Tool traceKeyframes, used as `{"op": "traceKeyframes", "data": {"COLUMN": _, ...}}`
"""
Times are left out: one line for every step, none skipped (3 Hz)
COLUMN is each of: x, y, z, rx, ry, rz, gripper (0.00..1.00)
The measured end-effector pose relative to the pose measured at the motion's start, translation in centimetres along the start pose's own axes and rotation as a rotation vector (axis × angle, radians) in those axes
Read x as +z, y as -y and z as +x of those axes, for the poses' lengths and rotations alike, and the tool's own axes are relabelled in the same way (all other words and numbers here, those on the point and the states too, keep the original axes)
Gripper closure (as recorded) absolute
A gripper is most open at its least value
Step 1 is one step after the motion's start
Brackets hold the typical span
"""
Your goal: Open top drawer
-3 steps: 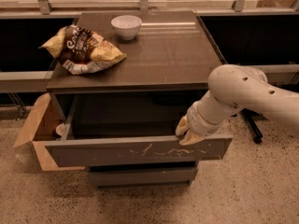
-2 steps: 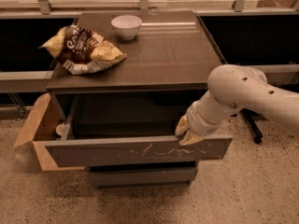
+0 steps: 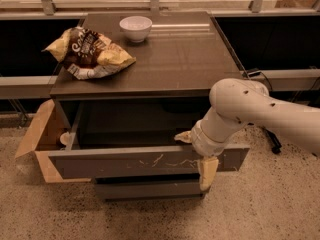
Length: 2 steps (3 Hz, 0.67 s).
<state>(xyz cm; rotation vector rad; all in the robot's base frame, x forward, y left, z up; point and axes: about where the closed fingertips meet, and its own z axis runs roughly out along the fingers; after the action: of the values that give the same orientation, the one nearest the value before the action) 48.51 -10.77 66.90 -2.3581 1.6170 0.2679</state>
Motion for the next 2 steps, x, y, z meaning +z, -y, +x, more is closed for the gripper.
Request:
{"op": "traceKeyframes", "data": {"x": 0.9, "y": -1.7, "z": -1.2, "rx": -0.011, "ry": 0.004, "rz": -0.045, "gripper": 0.19}}
{"op": "traceKeyframes", "data": {"x": 1.1, "y": -3.4, "z": -2.2, "rx": -0.008, "ry": 0.007, "rz": -0.073, "gripper": 0.42}}
